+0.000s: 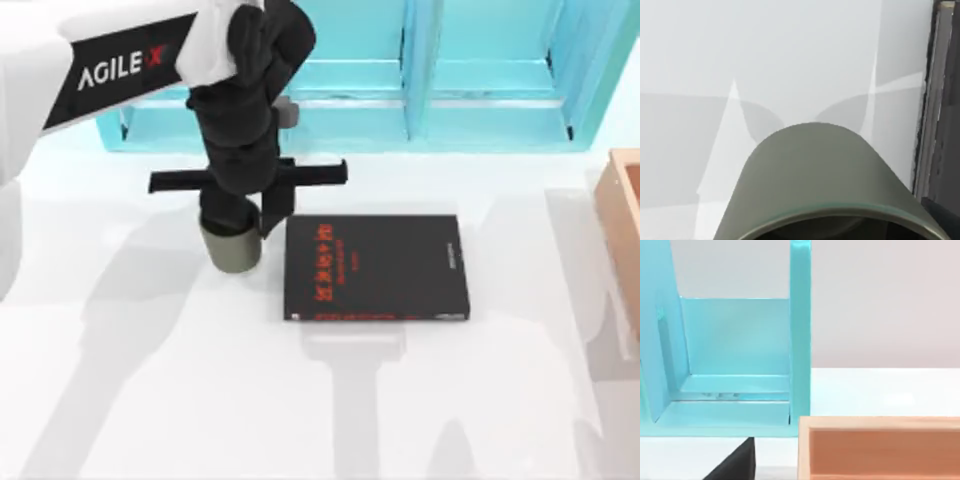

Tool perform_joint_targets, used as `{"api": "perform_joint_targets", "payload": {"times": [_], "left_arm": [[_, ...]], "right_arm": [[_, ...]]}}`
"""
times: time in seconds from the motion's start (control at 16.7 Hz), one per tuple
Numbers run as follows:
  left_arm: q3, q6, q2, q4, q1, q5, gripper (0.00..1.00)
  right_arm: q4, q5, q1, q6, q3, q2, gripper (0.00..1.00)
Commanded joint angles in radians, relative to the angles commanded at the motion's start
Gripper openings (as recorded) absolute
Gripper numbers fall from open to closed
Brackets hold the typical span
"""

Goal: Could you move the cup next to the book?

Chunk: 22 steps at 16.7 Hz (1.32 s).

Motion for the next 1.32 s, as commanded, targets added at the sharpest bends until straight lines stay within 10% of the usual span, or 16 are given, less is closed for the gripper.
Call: {"api": "perform_joint_targets", "payload": {"times": [0.18,0.96,1.32], "left_arm": [[0.0,0.0,0.0,0.0,0.0,0.0,0.0],[0.0,0.0,0.0,0.0,0.0,0.0,0.98],[0.0,0.0,0.0,0.0,0.0,0.0,1.0]], "right_arm": [[0.0,0.0,0.0,0.0,0.0,0.0,1.0],[0.0,0.0,0.0,0.0,0.0,0.0,1.0],[0.0,0.0,0.0,0.0,0.0,0.0,1.0]]}}
